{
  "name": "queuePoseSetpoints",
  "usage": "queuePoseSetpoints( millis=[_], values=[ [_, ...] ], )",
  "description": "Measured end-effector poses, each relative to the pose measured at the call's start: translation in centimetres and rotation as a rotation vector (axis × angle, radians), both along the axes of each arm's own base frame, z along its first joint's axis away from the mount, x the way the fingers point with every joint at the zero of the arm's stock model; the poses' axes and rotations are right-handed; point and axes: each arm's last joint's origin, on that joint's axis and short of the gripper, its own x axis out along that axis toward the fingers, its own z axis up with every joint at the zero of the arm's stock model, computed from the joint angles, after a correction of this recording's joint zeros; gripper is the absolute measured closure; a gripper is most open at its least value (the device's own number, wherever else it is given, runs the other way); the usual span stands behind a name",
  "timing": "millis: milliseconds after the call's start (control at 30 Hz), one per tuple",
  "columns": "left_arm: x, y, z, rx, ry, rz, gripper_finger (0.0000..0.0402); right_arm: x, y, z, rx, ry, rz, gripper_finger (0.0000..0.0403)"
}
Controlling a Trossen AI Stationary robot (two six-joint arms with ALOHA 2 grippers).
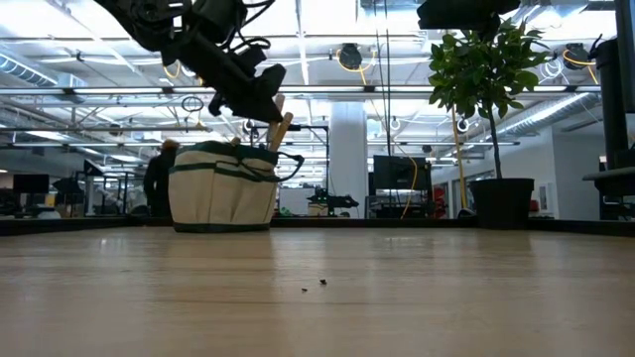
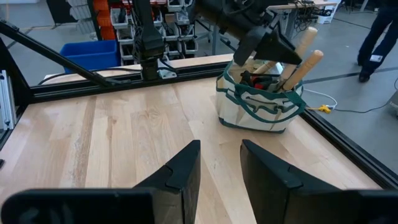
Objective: Pick & Place Garden tools in Gardening bag
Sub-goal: Put the trowel into the gardening bag, then return to Home Position
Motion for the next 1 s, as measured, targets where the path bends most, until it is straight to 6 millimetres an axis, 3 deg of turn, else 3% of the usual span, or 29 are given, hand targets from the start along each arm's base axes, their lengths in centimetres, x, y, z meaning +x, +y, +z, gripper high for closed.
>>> queuePoseSetpoints(
  millis=[533, 1000],
  values=[
    [-1.0, -0.4, -1.9, -0.038, 0.257, -0.022, 0.0332, 0.0, 0.0, 0.0, 0.0, 0.0, 0.0, 0.0298],
    [-1.0, -0.3, -1.8, 0.011, 0.307, -0.057, 0.0236, 0.0, 0.0, 0.0, 0.0, -0.001, 0.0, 0.0298]
  ],
)
